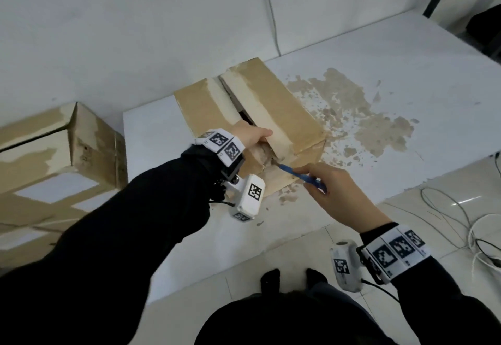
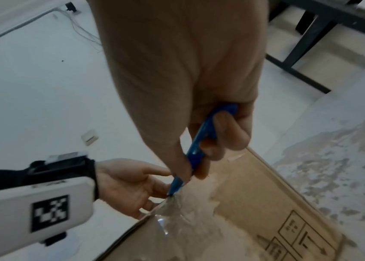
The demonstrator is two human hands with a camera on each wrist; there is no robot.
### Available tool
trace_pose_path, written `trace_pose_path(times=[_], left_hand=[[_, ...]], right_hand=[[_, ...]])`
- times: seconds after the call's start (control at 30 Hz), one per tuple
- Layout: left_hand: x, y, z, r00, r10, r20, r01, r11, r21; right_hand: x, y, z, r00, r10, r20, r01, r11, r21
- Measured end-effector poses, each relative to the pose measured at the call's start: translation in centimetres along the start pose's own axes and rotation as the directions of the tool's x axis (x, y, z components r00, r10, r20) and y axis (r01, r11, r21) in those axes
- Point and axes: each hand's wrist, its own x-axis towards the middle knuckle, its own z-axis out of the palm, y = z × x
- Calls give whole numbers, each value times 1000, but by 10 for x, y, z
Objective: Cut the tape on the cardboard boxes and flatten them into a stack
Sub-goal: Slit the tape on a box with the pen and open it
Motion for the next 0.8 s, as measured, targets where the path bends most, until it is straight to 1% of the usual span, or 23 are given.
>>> trace_pose_path(times=[0.03, 0.13, 0.2, 0.33, 0.4, 0.47, 0.57, 0.63, 0.73, 0.8], left_hand=[[0, 0, 4, 999, -20, -25, 19, 999, -27], [-3, 8, 6, 998, -52, -19, 52, 999, -1], [-4, 10, 3, 997, -79, -19, 79, 997, -17], [-6, 8, 4, 992, -128, -5, 125, 981, -149], [-4, 6, 6, 990, -142, -5, 137, 967, -213], [3, 1, 8, 988, -157, -9, 148, 950, -275], [8, -5, 11, 984, -179, 13, 172, 921, -351], [5, -6, 14, 986, -164, -6, 149, 907, -393], [6, -11, 18, 987, -157, -32, 126, 886, -447], [10, -15, 20, 987, -153, -42, 118, 884, -451]], right_hand=[[0, 0, 0, 1000, -28, -11, 27, 998, -58], [1, 0, -4, 999, -43, -27, 37, 979, -199], [2, -3, -5, 999, -44, -16, 39, 971, -236], [11, -15, -3, 996, -52, 70, 65, 979, -191], [13, -18, -3, 996, -36, 86, 53, 977, -206], [11, -19, -4, 996, -27, 80, 45, 974, -222], [8, -18, -8, 997, -11, 71, 24, 982, -186], [9, -20, -5, 998, 3, 61, 9, 982, -191], [9, -22, 4, 998, 25, 51, -11, 968, -250], [4, -20, 3, 998, 23, 54, -11, 978, -209]])
